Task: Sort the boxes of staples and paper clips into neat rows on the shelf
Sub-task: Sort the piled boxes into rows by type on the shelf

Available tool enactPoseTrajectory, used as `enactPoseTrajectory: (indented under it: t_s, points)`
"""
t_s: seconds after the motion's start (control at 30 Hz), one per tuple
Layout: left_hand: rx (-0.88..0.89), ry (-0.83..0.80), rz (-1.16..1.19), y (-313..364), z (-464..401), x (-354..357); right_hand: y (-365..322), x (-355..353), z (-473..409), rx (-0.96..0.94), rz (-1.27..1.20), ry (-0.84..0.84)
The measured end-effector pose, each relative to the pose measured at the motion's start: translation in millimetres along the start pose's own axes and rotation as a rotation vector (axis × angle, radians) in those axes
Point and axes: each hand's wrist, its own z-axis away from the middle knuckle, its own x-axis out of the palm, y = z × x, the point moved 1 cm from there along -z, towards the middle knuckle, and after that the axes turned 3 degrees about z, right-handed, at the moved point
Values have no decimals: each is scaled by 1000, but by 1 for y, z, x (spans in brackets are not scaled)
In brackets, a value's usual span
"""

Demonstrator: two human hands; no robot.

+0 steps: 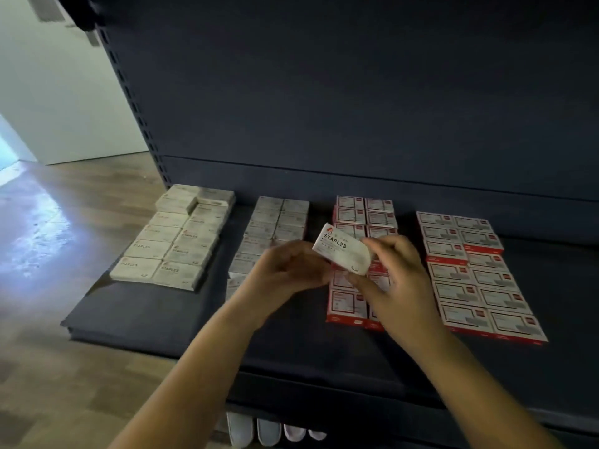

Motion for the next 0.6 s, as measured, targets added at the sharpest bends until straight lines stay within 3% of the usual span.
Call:
enactPoseTrajectory:
  t_s: [0.17, 0.33, 0.4, 0.6]
  points:
    - [72, 142, -309, 2, 0, -73, -34, 45, -36, -10, -70, -106]
    - [140, 546, -750, -13, 1, -143, -70, 97, -66, -50, -125, -212]
    - [115, 615, -869, -24, -1, -171, -82, 120, -78, -55, -114, -259]
    - [-65, 764, -776, -41, -31, -223, -103, 180, -112, -11, 43, -372]
